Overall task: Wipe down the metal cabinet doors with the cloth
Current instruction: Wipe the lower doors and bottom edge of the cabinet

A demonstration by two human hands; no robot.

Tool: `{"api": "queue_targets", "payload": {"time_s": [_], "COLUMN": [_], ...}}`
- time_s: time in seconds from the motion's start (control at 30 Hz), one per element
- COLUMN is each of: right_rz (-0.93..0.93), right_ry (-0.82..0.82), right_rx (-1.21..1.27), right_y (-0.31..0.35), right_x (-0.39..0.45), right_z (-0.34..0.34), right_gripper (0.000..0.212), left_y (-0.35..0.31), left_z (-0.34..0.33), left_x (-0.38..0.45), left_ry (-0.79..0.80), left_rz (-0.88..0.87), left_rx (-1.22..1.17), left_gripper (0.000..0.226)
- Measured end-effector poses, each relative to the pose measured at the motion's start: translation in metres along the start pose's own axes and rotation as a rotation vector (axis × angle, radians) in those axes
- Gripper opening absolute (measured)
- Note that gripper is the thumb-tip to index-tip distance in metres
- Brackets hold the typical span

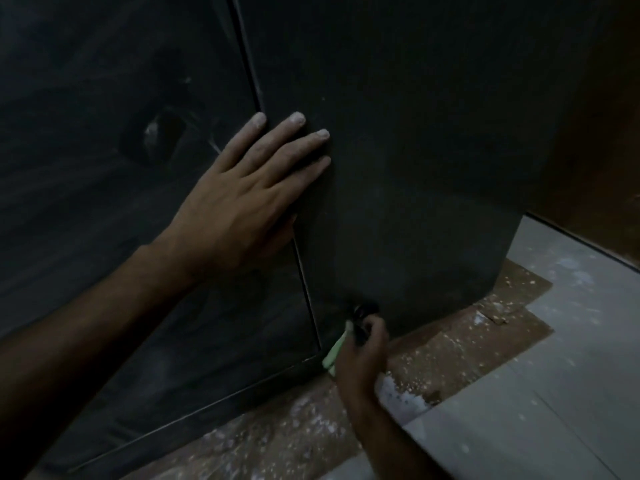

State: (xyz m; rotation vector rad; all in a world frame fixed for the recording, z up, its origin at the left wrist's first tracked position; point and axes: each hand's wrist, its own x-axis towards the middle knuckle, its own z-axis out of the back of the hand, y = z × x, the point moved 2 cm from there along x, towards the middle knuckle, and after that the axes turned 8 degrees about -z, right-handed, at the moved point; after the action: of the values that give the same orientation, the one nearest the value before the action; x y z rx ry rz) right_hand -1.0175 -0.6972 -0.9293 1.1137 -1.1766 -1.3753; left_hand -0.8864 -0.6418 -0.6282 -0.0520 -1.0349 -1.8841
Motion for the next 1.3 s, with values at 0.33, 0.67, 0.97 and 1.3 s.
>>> {"api": "queue_targets", "payload": {"time_s": [0.33, 0.67, 0.97, 1.3], "right_rz": [0.255, 0.516, 0.556, 0.25], "right_ry": [0.196, 0.44, 0.201, 0.224], "right_rx": [-0.297, -0.597, -0.287, -0.406], "right_y": [-0.037, -0.03, 0.037, -0.013], "right_x": [-0.024, -0.041, -0.029, -0.042], "right_z": [-0.008, -0.01, -0.008, -0.007], "right_gripper": [0.03, 0.047, 0.041, 0.039], "left_y": [0.007, 0.005, 0.008, 0.004], "left_z": [0.005, 0.002, 0.005, 0.024], "left_x": [-0.012, -0.009, -0.011, -0.04], "left_ry": [0.061, 0.048, 0.06, 0.015], "left_rz": [-0.061, -0.053, -0.046, 0.036], "left_rx": [-0.001, 0.016, -0.08, -0.082], "left_gripper": [0.063, 0.061, 0.059, 0.046]}}
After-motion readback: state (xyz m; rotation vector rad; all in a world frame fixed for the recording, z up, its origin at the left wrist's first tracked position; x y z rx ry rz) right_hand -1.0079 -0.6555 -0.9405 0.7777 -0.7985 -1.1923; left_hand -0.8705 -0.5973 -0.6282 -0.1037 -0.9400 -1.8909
